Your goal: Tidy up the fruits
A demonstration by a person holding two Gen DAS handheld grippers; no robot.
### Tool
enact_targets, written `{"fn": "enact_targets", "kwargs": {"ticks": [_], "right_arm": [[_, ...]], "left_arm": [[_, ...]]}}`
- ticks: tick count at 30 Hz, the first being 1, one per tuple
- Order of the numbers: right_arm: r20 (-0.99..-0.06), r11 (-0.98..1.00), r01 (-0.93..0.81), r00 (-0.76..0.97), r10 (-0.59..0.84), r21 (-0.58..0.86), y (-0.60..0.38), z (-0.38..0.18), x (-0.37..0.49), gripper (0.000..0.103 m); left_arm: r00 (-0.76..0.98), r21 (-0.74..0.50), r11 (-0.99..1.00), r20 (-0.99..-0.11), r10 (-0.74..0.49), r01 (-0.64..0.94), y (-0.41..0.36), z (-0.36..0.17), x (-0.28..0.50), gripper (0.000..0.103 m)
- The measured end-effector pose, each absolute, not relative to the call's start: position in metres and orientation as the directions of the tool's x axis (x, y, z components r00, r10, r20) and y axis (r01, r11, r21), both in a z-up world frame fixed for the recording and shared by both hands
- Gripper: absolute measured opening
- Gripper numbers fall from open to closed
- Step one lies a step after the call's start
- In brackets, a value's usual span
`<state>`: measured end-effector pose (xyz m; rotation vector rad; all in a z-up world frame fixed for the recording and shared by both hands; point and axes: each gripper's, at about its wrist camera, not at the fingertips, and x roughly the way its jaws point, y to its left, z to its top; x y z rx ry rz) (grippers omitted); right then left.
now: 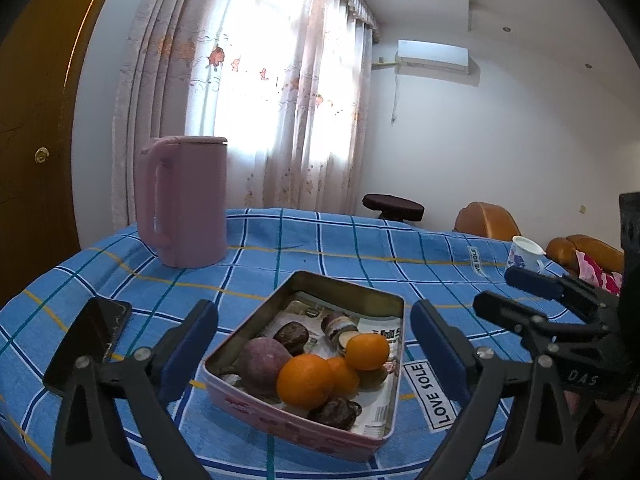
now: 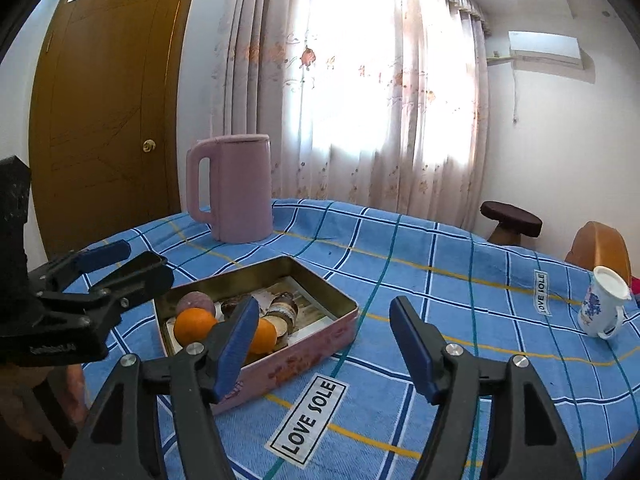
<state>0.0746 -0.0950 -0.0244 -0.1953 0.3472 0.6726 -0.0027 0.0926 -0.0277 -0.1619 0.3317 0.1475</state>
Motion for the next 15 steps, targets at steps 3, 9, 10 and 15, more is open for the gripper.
{"fn": "enact_targets", "kwargs": {"ticks": [3, 9, 10, 15], "right_arm": [[-0.371, 0.773, -0.631, 0.735, 0.568, -0.066, -0.1, -0.023, 0.07, 0.071], [-0.355, 0.786, -0.615, 0.751, 0.557, -0.068, -0.11, -0.016, 0.064, 0.072], [-0.354, 0.787, -0.613, 0.753, 0.555, -0.068, -0.111, -0.015, 0.064, 0.072], [-0.351, 0.793, -0.605, 0.759, 0.548, -0.069, -0.113, -0.014, 0.062, 0.073]], "left_arm": [[0.936, -0.13, 0.979, -0.336, 0.105, -0.157, 0.087, -0.028, -0.003, 0.099], [0.934, -0.117, 0.985, -0.348, 0.08, -0.128, 0.074, -0.028, -0.001, 0.099], [0.934, -0.114, 0.985, -0.348, 0.079, -0.126, 0.073, -0.028, -0.001, 0.1], [0.936, -0.104, 0.987, -0.343, 0.081, -0.124, 0.069, -0.024, -0.003, 0.102]]}}
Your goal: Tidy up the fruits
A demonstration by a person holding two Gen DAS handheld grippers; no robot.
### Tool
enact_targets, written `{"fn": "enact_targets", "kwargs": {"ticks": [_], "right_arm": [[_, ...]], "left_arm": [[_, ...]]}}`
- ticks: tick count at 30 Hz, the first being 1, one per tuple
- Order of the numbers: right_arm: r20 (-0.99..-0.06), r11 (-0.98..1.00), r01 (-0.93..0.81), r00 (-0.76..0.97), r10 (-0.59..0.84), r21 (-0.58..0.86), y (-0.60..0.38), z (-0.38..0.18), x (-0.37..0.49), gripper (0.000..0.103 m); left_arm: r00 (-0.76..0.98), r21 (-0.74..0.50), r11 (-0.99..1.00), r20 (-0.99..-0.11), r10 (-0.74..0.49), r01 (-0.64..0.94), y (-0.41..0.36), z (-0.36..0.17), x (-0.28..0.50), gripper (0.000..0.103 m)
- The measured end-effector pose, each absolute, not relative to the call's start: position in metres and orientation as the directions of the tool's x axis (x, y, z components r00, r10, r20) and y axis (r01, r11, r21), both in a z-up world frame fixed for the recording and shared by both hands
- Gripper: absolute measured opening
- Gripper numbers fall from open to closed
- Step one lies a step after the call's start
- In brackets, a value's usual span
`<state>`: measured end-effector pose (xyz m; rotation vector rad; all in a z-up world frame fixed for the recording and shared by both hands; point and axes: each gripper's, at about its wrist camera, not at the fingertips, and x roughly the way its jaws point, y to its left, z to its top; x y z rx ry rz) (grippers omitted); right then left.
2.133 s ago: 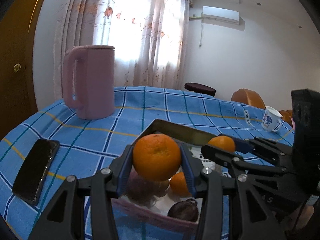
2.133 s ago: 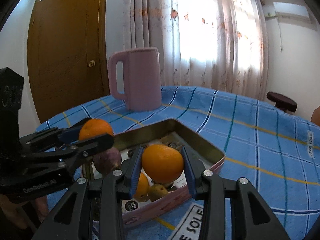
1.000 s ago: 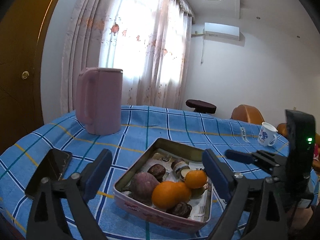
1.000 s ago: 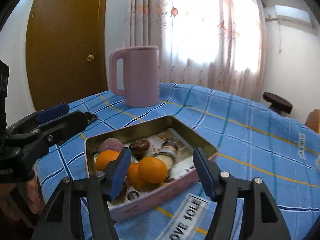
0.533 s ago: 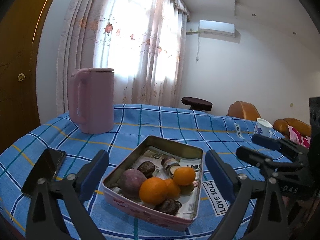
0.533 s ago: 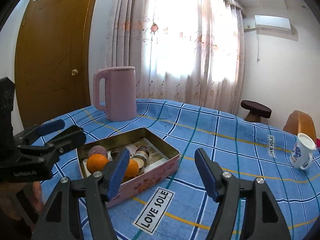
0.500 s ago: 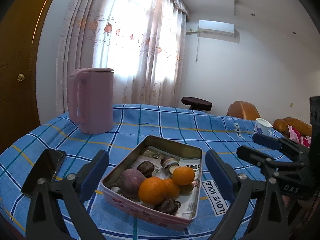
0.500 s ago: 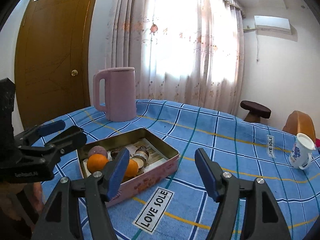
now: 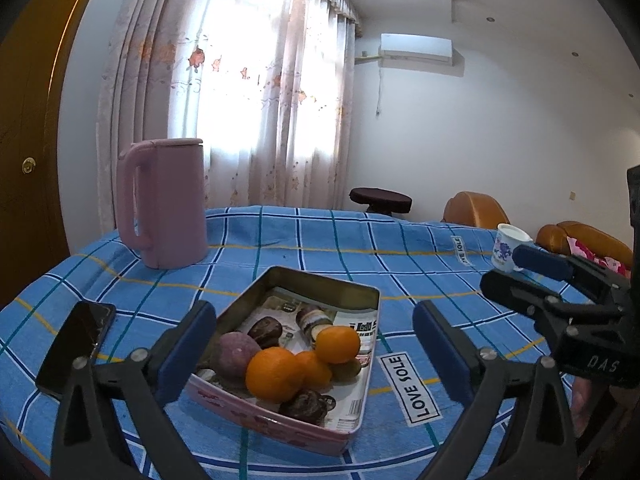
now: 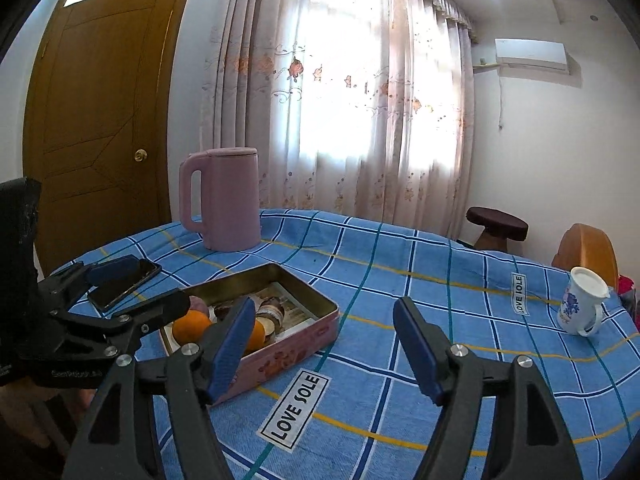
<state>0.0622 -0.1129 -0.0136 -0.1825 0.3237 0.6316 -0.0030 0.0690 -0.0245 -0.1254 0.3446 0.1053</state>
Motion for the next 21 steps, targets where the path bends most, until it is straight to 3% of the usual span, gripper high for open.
{"fn": "enact_targets", "kwargs": {"ticks": [21], "right_arm": [[-0.342, 0.805, -0.589, 0.772, 0.535, -0.072, -0.1168, -0.0165, 0.0563, 0.074]], "left_arm": [[0.929, -0.056, 0.99, -0.355, 0.103, -0.131, 0.061, -0.0245, -0.0028, 0.103]]}}
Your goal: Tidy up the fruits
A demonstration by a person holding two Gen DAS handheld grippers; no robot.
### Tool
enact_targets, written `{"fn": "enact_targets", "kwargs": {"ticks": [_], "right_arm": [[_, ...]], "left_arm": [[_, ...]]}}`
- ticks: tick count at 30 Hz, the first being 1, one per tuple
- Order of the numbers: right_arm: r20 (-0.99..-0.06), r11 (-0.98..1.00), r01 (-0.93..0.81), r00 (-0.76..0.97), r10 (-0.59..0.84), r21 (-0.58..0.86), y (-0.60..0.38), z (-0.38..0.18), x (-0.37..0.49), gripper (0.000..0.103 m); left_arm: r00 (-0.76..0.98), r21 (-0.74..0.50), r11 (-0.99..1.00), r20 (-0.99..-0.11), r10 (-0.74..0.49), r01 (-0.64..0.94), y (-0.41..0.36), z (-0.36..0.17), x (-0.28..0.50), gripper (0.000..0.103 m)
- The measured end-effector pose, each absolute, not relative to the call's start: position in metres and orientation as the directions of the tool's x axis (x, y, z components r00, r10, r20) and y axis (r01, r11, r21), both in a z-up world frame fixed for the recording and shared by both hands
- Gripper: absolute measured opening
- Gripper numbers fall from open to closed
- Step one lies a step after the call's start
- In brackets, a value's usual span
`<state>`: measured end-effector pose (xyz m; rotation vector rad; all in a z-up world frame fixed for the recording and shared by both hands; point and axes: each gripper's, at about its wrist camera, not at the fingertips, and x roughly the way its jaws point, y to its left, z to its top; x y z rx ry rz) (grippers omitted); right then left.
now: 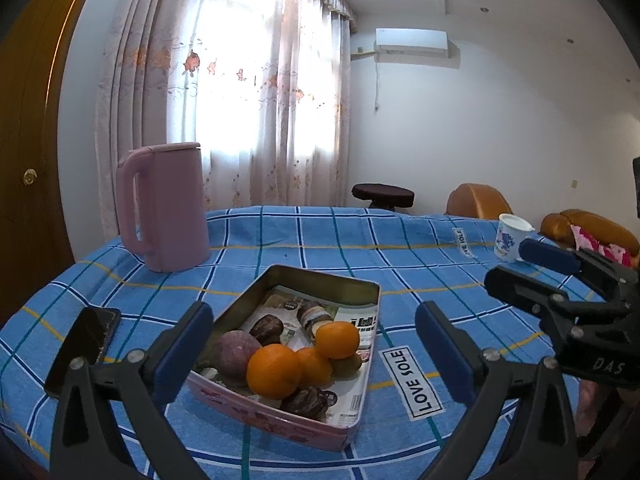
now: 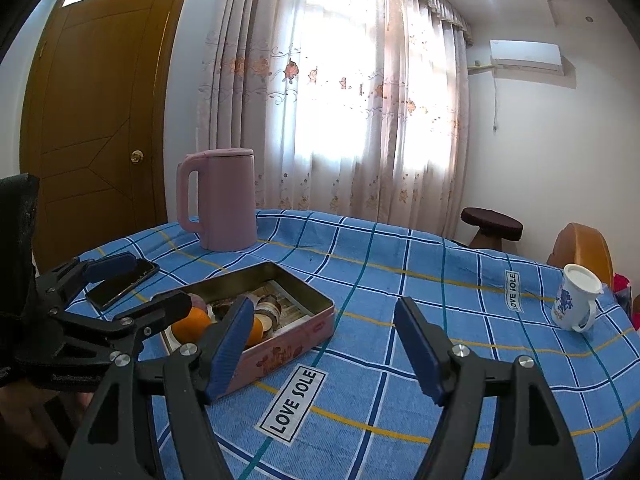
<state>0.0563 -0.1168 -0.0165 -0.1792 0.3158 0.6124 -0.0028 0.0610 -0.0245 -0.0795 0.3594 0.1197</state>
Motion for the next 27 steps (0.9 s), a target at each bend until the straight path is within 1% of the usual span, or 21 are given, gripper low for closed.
{"fn": "enact_targets", "kwargs": {"ticks": [13, 20, 27], "right_arm": [[-0.325, 0.821, -0.565, 0.793, 0.515, -0.079, -0.127, -0.017, 0.054, 0.074], [-0.333, 0.822, -0.564, 0.793, 0.51, -0.081, -0.127, -0.022, 0.055, 0.074], [-0.339, 0.827, -0.556, 0.796, 0.501, -0.084, -0.129, -0.025, 0.058, 0.075]], "left_arm": [[0.938, -0.053, 0.989, -0.328, 0.113, -0.138, 0.055, -0.018, -0.006, 0.103], [0.936, -0.044, 0.99, -0.335, 0.109, -0.131, 0.053, -0.019, -0.005, 0.103], [0.934, -0.055, 0.993, -0.35, 0.078, -0.103, 0.05, -0.02, -0.004, 0.103]]}}
